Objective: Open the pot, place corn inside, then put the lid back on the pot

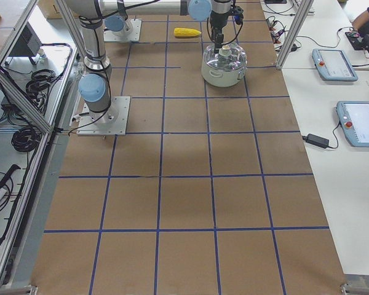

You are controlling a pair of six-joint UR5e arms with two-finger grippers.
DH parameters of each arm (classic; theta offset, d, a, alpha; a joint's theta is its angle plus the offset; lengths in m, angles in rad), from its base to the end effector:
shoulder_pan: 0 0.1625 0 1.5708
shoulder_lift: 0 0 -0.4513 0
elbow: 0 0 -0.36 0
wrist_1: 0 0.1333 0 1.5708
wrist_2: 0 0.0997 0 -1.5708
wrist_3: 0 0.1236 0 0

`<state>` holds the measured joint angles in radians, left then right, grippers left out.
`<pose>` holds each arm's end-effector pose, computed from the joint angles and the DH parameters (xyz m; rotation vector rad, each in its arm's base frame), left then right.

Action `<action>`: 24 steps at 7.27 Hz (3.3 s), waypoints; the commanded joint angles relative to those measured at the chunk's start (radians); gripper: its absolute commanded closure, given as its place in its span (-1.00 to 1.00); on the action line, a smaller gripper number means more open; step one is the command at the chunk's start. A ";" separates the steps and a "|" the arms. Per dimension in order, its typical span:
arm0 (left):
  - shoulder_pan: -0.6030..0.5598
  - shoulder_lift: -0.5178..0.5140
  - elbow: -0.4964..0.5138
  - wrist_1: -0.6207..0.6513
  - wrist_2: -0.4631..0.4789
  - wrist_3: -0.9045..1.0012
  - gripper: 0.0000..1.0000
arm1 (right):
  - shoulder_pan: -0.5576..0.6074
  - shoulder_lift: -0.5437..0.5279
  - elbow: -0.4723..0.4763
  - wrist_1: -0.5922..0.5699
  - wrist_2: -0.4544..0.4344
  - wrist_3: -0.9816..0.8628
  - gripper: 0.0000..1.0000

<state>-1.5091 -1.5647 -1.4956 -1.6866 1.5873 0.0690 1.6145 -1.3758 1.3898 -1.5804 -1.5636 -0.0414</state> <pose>-0.1032 -0.4587 0.5161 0.0119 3.1269 0.0555 0.1579 -0.5402 0.4762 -0.1333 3.1316 0.0069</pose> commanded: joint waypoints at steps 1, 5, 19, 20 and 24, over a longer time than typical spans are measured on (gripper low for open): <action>0.000 0.000 0.000 -0.001 0.000 0.000 -1.00 | 0.004 0.000 0.000 -0.001 0.000 0.002 -1.00; 0.001 0.000 0.000 -0.001 -0.001 -0.002 -1.00 | 0.018 0.004 -0.043 -0.018 0.007 0.062 -1.00; 0.000 0.000 -0.002 -0.001 -0.001 -0.003 -1.00 | 0.209 0.356 -0.203 -0.147 -0.006 0.420 -0.97; 0.000 0.000 -0.002 -0.001 -0.001 -0.003 -1.00 | 0.209 0.359 -0.203 -0.148 -0.006 0.420 -0.97; 0.000 0.000 -0.002 -0.001 -0.001 -0.003 -1.00 | 0.209 0.362 -0.201 -0.165 -0.007 0.420 -0.88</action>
<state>-1.5088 -1.5647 -1.4971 -1.6874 1.5861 0.0659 1.8227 -1.0152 1.1882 -1.7437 -1.5702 0.3788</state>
